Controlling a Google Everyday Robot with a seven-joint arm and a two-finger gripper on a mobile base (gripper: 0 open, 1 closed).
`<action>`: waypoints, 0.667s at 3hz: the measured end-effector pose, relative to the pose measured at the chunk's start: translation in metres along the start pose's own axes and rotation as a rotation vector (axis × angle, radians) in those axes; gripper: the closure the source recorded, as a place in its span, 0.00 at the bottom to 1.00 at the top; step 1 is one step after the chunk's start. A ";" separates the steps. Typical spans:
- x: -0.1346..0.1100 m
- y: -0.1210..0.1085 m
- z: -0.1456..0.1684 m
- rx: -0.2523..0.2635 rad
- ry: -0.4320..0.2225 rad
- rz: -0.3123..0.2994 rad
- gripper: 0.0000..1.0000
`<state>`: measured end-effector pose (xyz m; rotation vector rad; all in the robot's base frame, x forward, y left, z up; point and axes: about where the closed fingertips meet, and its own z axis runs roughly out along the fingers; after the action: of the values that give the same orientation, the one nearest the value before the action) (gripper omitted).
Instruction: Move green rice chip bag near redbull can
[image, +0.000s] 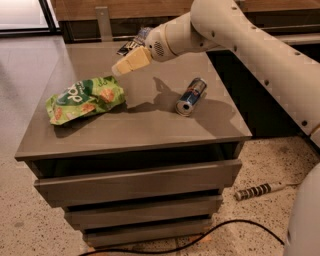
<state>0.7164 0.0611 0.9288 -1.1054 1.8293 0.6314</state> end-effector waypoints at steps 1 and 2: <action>-0.003 -0.021 0.010 -0.006 0.059 0.029 0.00; -0.007 -0.036 0.013 -0.037 0.142 0.017 0.00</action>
Offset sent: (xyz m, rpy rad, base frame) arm 0.0521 -0.0231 0.0150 -0.2274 0.1756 0.0862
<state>0.7546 0.0570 0.9295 -1.1871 1.9565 0.6120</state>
